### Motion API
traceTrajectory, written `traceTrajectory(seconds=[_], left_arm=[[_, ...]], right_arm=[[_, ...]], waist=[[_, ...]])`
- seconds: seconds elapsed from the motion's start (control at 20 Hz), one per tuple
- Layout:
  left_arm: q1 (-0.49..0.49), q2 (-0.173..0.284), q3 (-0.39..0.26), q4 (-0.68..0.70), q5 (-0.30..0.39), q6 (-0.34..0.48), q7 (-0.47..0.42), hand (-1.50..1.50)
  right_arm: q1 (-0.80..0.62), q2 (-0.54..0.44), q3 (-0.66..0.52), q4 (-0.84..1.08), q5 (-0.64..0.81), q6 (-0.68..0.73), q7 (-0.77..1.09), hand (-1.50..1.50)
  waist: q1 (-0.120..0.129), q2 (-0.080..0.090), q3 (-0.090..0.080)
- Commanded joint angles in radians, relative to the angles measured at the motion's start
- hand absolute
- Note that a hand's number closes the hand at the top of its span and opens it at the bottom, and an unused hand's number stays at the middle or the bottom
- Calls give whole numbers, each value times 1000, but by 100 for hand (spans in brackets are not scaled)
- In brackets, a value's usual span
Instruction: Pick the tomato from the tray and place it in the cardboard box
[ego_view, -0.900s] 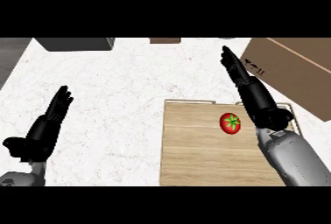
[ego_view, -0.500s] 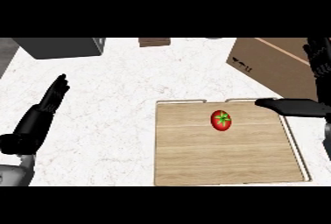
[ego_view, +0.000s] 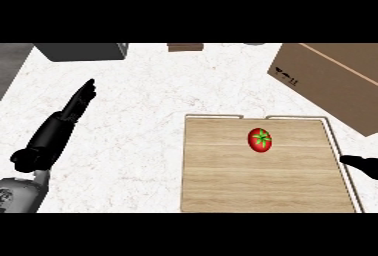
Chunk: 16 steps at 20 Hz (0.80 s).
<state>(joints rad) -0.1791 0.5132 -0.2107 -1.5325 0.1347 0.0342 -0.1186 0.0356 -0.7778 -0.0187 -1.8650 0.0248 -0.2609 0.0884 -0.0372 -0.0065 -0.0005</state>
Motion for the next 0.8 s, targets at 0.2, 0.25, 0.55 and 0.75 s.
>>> traceTrajectory(seconds=[0.2,0.25,0.55,0.75], left_arm=[[-16,-31,-14,-2,-28,-17,-3,0],[-70,-33,-16,9,-42,-13,26,0],[-62,-55,-29,-6,-46,-29,35,0],[-89,-65,-8,33,-52,-42,22,0]], right_arm=[[11,-206,46,-140,93,207,250,-150],[30,-182,129,-172,159,195,281,-150],[-179,-252,246,-255,92,422,603,-150],[-314,-204,359,-210,127,520,747,-150]], waist=[[39,6,-2],[35,8,-2],[71,11,-3],[67,12,-2]])
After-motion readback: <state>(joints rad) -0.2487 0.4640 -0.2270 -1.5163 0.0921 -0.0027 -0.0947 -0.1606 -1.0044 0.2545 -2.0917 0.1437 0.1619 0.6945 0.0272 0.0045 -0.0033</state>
